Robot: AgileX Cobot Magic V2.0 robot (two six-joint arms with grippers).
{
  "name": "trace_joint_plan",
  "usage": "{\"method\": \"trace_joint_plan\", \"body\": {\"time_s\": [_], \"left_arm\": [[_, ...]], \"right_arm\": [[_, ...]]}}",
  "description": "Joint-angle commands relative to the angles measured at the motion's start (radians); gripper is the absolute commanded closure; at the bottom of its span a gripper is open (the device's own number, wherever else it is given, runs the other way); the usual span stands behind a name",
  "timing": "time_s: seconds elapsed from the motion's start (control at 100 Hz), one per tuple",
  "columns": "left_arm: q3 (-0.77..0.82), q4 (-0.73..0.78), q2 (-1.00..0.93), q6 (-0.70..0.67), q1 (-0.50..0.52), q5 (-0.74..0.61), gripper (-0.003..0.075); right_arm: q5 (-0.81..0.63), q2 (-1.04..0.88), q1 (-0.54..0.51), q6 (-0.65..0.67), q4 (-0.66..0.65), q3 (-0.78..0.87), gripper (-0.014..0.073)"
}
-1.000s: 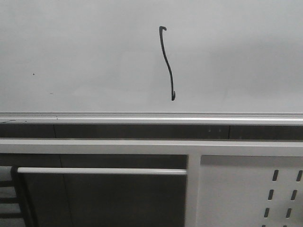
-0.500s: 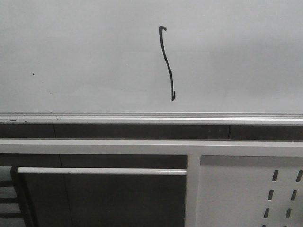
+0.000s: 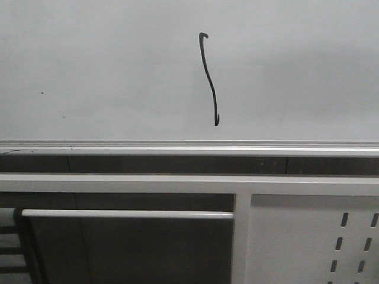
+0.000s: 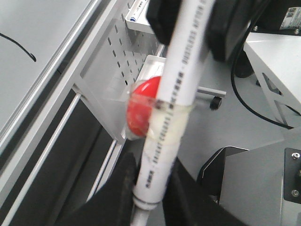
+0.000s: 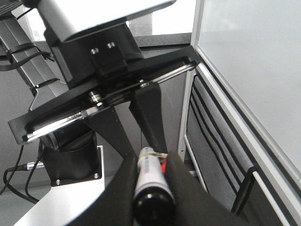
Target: Write number 1 on whiteboard
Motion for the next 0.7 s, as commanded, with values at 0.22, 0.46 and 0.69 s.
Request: {"method": "trace_joint_plan", "body": {"time_s": [0.22,0.46,0.69], "left_arm": [[-0.046,-0.066,-0.002,-0.014,-0.004,-0.092,0.0568],[-0.046,-0.066,-0.002,-0.014,-0.004,-0.092,0.05],[-0.046,-0.066,-0.002,-0.014,-0.004,-0.086,0.0543]], "right_arm": [[0.002,-0.003,-0.001,-0.008,0.0,-0.029,0.0673],[0.002,-0.003,-0.001,-0.008,-0.001,-0.029,0.0673],[0.002,-0.003,-0.001,-0.008,-0.003,-0.029,0.0673]]}}
